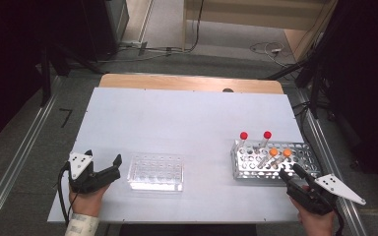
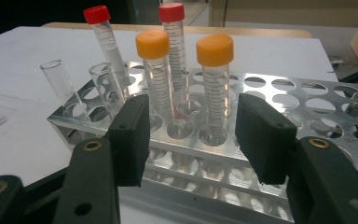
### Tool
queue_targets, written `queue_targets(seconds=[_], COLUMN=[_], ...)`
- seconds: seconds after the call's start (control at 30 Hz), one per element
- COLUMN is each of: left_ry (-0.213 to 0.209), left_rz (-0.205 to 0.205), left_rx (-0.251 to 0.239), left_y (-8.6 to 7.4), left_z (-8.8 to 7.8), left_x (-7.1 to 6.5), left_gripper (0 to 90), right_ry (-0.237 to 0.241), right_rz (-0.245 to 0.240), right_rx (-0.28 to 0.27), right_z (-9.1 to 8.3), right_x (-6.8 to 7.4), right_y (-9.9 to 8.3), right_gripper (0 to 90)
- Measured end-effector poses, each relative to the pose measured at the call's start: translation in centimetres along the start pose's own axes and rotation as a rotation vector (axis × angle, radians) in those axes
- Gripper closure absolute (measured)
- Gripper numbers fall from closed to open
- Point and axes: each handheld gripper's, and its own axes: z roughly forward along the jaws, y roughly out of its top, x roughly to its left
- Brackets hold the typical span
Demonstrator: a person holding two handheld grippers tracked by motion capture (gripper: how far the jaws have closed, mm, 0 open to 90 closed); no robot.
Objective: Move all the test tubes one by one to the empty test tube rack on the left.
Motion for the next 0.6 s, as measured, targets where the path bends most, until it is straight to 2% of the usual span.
queue_targets(seconds=[0.37, 0.6], left_ry=[0.002, 0.002], left_rz=[-0.001, 0.0], left_rx=[-0.001, -0.002], left_y=[0.0, 0.0], left_z=[0.0, 0.0], left_x=[0.1, 0.0], left_gripper=[6.7, 6.6], right_ry=[0.031, 0.065], right_rz=[0.017, -0.016], right_rx=[-0.006, -0.014], right_z=[0.4, 0.9], right_x=[0.5, 1.6], right_y=[0.7, 1.6], right_gripper=[43.9, 45.4])
